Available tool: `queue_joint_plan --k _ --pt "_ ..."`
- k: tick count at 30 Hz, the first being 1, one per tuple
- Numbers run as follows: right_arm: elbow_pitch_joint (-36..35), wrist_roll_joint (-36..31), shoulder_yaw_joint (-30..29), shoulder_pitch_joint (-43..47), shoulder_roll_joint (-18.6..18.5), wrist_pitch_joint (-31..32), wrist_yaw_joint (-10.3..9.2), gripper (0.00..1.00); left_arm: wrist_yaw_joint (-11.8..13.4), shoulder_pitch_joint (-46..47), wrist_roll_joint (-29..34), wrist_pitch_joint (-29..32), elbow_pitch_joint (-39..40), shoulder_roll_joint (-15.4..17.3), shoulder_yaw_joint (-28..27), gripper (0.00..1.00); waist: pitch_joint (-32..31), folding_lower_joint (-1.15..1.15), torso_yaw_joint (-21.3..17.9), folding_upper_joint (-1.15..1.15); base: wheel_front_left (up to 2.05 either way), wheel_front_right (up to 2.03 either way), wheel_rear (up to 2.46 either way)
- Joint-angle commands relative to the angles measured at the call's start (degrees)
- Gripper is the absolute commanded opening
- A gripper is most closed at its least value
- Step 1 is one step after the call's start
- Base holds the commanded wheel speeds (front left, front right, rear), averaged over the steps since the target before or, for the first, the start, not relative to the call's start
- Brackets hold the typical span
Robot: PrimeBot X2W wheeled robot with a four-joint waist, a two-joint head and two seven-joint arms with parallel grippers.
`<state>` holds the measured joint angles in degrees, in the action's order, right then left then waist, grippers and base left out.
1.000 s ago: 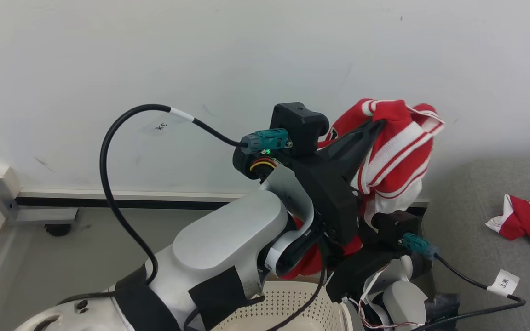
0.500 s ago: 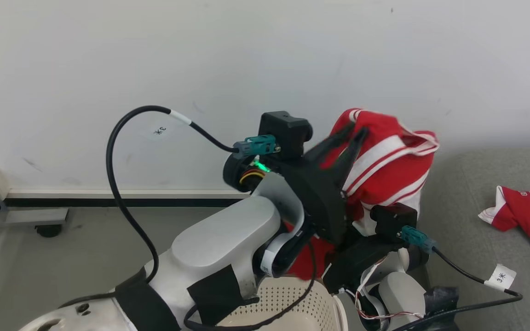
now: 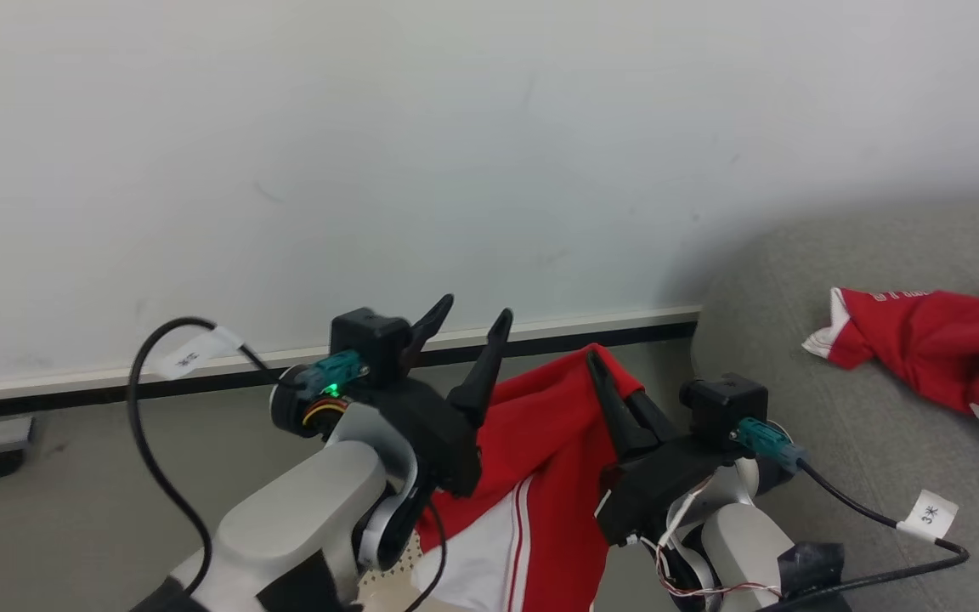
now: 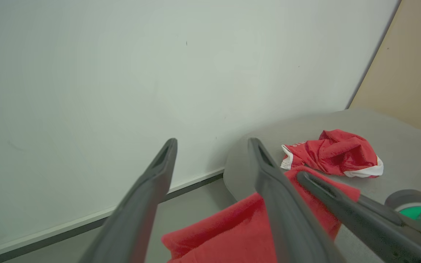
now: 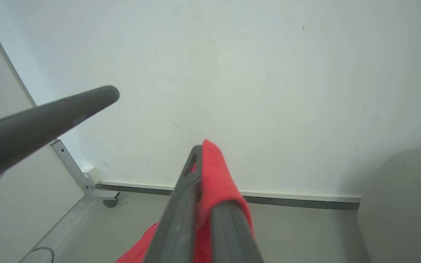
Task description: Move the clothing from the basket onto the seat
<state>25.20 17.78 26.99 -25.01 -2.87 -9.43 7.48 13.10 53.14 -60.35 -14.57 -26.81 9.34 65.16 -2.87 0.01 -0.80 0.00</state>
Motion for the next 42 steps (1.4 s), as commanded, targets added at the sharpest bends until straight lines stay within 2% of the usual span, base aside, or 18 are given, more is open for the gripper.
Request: queue_joint_plan --k 1,4,6,9,10,12,13,16,21,28,29,32,34,35,39,40,41,42 --pt "-1.84 -1.96 -0.32 -0.03 -0.05 1.2 0.02 0.0 -1.02 -4.08 5.09 -0.64 2.67 4.0 -2.99 1.0 3.37 -0.01 -7.22 0.0 0.0 0.0 0.0" --pt "-3.91 -3.88 -0.18 -3.12 -0.03 2.77 0.02 0.0 -1.68 -10.92 12.94 -0.67 9.25 8.46 -9.87 1.0 6.4 -0.01 -12.54 0.0 0.0 0.0 0.0" --pt "-5.97 -3.61 0.93 -8.48 0.01 4.03 0.02 0.0 -2.45 -19.35 20.26 -0.65 16.39 12.05 -17.07 1.0 10.46 -0.01 -17.85 0.0 0.0 0.0 0.0" --pt "-7.28 -2.15 1.02 -14.04 -0.38 4.74 0.02 0.0 -2.7 -25.31 24.58 -0.65 21.12 14.09 -22.34 1.0 14.17 -0.01 -21.26 0.0 0.0 0.0 0.0" --pt "-9.22 0.78 -0.98 -22.05 -3.13 5.36 0.02 0.0 -2.96 -31.13 29.55 -0.66 26.6 15.77 -27.77 1.0 20.12 -0.01 -24.11 0.0 0.0 0.0 0.0" --pt "-9.92 2.45 -2.01 -25.7 -4.4 5.66 0.02 0.0 -3.45 -33.21 31.62 -0.66 29.05 16.83 -29.51 1.0 23.05 -0.01 -25.28 0.0 0.0 0.0 0.0" --pt "-9.87 4.41 -3.07 -31.86 -7.94 6.01 0.02 0.0 -3.78 -35.31 35.1 -0.66 33.36 18.85 -31.61 1.0 27.97 -0.01 -26.88 0.0 0.0 0.0 0.0" --pt "-7.84 6.89 -5.16 -37.26 -10.8 5.41 0.01 0.0 -4.16 -36.52 38.41 -0.66 37.66 20.7 -32.83 1.0 32.59 -0.01 -27.47 0.0 0.0 0.0 0.0" --pt "-1.96 9.78 -12.76 -45.22 -14.75 3.16 0.01 0.0 -3.52 -38.58 41.88 -0.66 44.04 23.95 -34.2 1.0 38.8 -0.01 -27.78 0.0 0.0 0.0 0.0" --pt "5.98 9.06 -22.27 -52.5 -19.45 1.64 0.02 0.0 -1.92 -40.96 44.02 1.48 52.0 28.21 -35.67 1.0 44.45 -0.01 -27.87 0.0 0.0 0.0 0.0" --pt "8.05 8.66 -24.95 -53.79 -20.76 1.03 0.02 0.0 -1.54 -41.56 44.33 2.27 53.64 28.67 -35.55 1.0 45.19 -0.01 -27.95 0.0 0.0 0.0 0.0" --pt "12.4 7.27 -28.18 -54.57 -22.44 0.78 0.02 0.0 -0.87 -42.59 44.72 3.36 55.75 29.41 -35.38 1.0 46.29 -0.01 -28.27 0.0 0.0 0.0 0.0" --pt "16.05 7.22 -29.68 -54.5 -22.53 0.53 0.02 0.0 -0.48 -43.01 45.08 4.09 56.94 29.74 -35.19 1.0 47.06 -0.01 -28.42 0.0 0.0 0.0 0.0" --pt "20.13 7.01 -31.16 -53.35 -22.14 -0.11 0.02 0.0 -0.29 -43.47 45.18 4.81 57.84 29.76 -34.9 1.0 47.68 -0.01 -28.39 0.0 0.0 0.0 0.0" --pt "28.69 6.22 -32.69 -50.81 -20.13 -1.28 0.02 0.0 -0.02 -43.9 45.87 5.37 58.85 29.25 -33.71 1.0 48.1 -0.01 -27.47 0.0 0.0 0.0 0.0" --pt "30.36 5.92 -32.79 -50.67 -19.61 -1.41 0.02 0.1 0.03 -43.94 45.95 5.45 58.93 29.05 -33.57 1.0 48.12 -0.01 -27.24 0.0 0.0 0.0 0.0" --pt "30.36 5.92 -32.79 -50.67 -19.61 -1.41 0.02 0.1 0.03 -43.94 45.95 5.45 58.93 29.05 -33.57 1.0 48.12 -0.01 -27.24 0.0 0.0 0.0 0.0" --pt "31.82 5.49 -33.0 -50.53 -19.57 -1.84 0.02 0.38 -0.02 -43.86 45.95 5.48 59.0 28.9 -33.39 1.0 48.13 -0.01 -26.89 0.0 0.0 0.0 0.0"
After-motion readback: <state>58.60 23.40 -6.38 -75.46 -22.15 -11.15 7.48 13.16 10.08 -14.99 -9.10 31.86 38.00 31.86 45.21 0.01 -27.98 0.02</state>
